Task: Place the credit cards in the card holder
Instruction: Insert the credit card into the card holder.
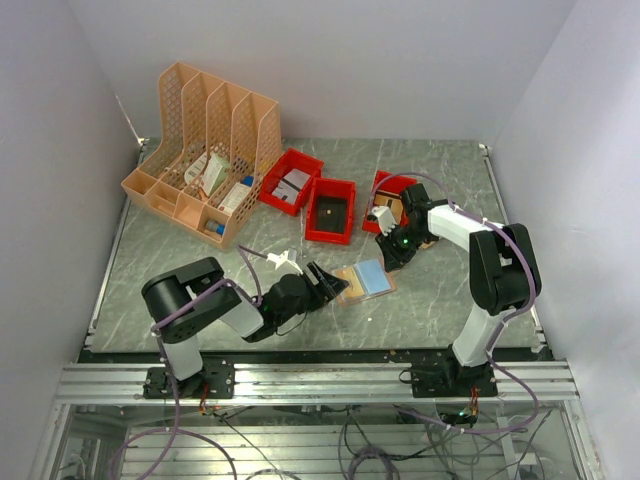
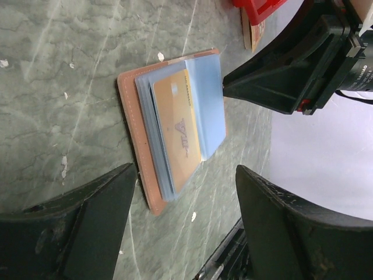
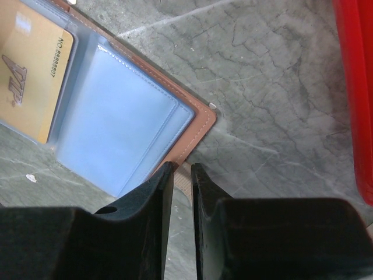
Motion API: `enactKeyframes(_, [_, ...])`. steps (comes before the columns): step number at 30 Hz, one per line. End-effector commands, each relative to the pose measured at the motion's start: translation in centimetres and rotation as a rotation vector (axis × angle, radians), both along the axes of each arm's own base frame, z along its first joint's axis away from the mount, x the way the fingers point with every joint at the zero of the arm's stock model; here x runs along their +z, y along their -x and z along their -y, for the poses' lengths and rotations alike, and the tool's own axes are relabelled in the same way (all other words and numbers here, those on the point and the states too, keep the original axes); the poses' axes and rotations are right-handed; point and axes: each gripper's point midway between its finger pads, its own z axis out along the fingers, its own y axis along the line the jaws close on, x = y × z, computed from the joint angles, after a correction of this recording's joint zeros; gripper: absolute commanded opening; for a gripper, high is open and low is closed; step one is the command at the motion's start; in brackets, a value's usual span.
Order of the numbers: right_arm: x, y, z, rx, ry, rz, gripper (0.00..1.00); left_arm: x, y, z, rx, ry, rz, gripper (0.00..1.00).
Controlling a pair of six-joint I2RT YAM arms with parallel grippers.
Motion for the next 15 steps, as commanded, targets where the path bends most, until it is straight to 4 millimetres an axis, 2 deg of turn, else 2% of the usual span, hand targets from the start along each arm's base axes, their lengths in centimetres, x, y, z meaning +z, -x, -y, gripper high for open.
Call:
enactKeyframes(1, [-1.4,1.1,0.5,0.011,0.034,-0.058,0.19,-2.1,-0.2,-0.5,0.02,-0.035,-0.026,0.81])
enactKeyframes(11, [-1.3,1.2,0.3,0.015,0.023,-0.062,0.19,0.5,-0.4,0.5,-0.023,0.046,0.081,0.74])
enactKeyframes(15, [-1.2,1.1,0.2,0.014,0.02,-0.058,0.19,0.6,-0.4,0.4,-0.024,0.033,0.086,0.73])
